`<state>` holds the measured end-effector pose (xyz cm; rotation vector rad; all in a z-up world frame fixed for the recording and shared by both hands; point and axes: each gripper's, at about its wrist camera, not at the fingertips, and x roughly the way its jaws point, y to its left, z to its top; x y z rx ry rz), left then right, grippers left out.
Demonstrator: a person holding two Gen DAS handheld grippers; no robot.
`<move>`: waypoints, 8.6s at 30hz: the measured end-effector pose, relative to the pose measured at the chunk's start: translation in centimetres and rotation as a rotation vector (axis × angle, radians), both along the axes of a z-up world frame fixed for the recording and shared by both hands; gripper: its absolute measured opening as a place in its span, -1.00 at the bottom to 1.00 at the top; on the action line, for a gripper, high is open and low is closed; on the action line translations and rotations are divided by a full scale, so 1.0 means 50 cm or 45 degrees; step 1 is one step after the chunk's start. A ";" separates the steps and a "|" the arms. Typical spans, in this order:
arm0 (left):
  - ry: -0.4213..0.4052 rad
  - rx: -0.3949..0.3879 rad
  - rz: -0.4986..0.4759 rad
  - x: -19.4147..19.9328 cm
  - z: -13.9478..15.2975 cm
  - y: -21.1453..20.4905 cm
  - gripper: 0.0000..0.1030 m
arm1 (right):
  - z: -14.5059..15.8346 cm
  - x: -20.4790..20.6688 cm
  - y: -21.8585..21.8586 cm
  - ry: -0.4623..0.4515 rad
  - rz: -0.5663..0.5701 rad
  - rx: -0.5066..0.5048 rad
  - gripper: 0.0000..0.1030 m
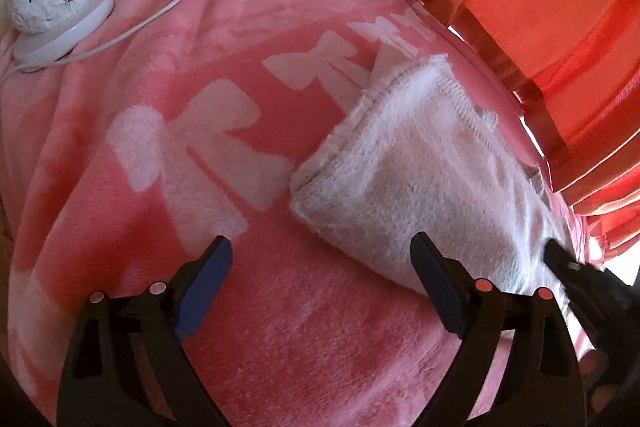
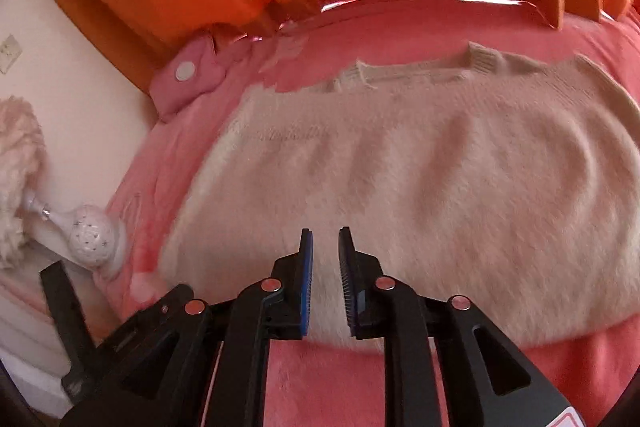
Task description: Fold small clothes
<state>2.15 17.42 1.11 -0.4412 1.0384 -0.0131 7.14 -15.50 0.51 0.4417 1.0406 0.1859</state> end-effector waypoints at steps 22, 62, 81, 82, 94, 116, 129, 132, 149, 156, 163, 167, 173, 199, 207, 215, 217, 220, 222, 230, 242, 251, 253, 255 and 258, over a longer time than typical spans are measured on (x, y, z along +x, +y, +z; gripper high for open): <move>-0.282 -0.110 -0.204 0.036 0.198 -0.174 -0.72 | -0.044 -0.160 -0.245 0.026 -0.313 0.023 -0.67; -0.137 0.432 -0.666 -0.075 -0.010 -0.465 0.08 | 0.003 -0.166 -0.406 -0.065 -0.453 0.210 -0.61; -0.118 0.367 -0.703 -0.108 0.017 -0.453 -0.20 | 0.031 -0.281 -0.593 -0.075 -0.634 0.166 -0.33; -0.125 0.355 -0.702 -0.112 0.027 -0.447 -0.20 | 0.036 -0.273 -0.598 -0.091 -0.631 0.198 -0.23; -0.323 0.265 -0.620 -0.066 0.133 -0.474 0.42 | -0.025 -0.048 -0.526 0.036 -0.436 0.202 -0.75; -0.186 0.399 -0.615 -0.041 0.024 -0.555 0.48 | 0.054 -0.160 -0.489 -0.116 -0.178 -0.091 -0.75; -0.183 0.446 -0.612 -0.048 0.026 -0.554 0.51 | -0.060 -0.184 -0.483 0.164 -0.123 -0.174 -0.91; -0.180 0.441 -0.607 -0.048 0.028 -0.547 0.51 | -0.027 -0.198 -0.491 0.104 -0.153 -0.151 -0.84; -0.166 0.343 -0.606 -0.136 0.047 -0.473 0.52 | -0.045 -0.197 -0.549 0.142 -0.345 0.002 0.20; -0.141 0.331 -0.586 -0.141 0.036 -0.459 0.56 | -0.032 -0.219 -0.507 0.110 -0.312 -0.047 -0.39; -0.146 0.327 -0.597 -0.162 0.040 -0.451 0.56 | 0.088 -0.183 -0.453 -0.078 -0.202 -0.127 -0.72; -0.149 0.340 -0.564 -0.175 0.051 -0.435 0.56 | 0.243 -0.138 -0.346 -0.300 0.020 -0.175 -0.74; -0.171 0.357 -0.515 -0.192 0.073 -0.408 0.59 | 0.360 -0.125 -0.273 -0.470 0.139 -0.139 -0.78; -0.195 0.288 -0.590 -0.161 0.092 -0.500 0.66 | 0.011 -0.128 -0.589 -0.001 -0.369 0.057 -0.03; -0.199 0.332 -0.620 -0.145 0.086 -0.521 0.67 | 0.073 -0.119 -0.574 -0.235 -0.317 0.031 -0.86; -0.141 0.300 -0.614 -0.124 0.065 -0.551 0.67 | -0.007 -0.108 -0.570 -0.028 -0.337 -0.088 -0.71; -0.140 0.302 -0.617 -0.124 0.065 -0.557 0.67 | 0.022 -0.131 -0.576 -0.048 -0.392 -0.090 -0.62; -0.146 0.294 -0.624 -0.126 0.070 -0.561 0.67 | 0.045 -0.185 -0.598 -0.103 -0.482 -0.051 0.10; -0.147 0.294 -0.627 -0.124 0.072 -0.565 0.70 | 0.028 -0.196 -0.611 -0.068 -0.471 0.016 0.14; -0.117 0.202 -0.584 -0.062 0.078 -0.561 0.76 | -0.040 -0.186 -0.585 0.081 -0.389 0.051 0.24; -0.017 0.110 -0.626 0.044 -0.003 -0.572 0.91 | -0.112 -0.133 -0.588 0.127 -0.396 0.130 0.71; 0.055 -0.236 -0.694 0.085 -0.045 -0.542 0.63 | -0.116 -0.119 -0.576 0.091 -0.353 0.201 0.26; 0.035 -0.233 -0.724 0.080 -0.022 -0.543 0.32 | -0.091 -0.121 -0.568 0.066 -0.356 0.138 -0.07; -0.006 -0.268 -0.756 0.078 0.013 -0.538 -0.01 | -0.061 -0.126 -0.563 0.025 -0.353 0.180 -0.46; -0.096 -0.319 -0.805 0.072 0.089 -0.533 -0.09 | 0.013 -0.136 -0.549 -0.084 -0.359 0.158 -0.50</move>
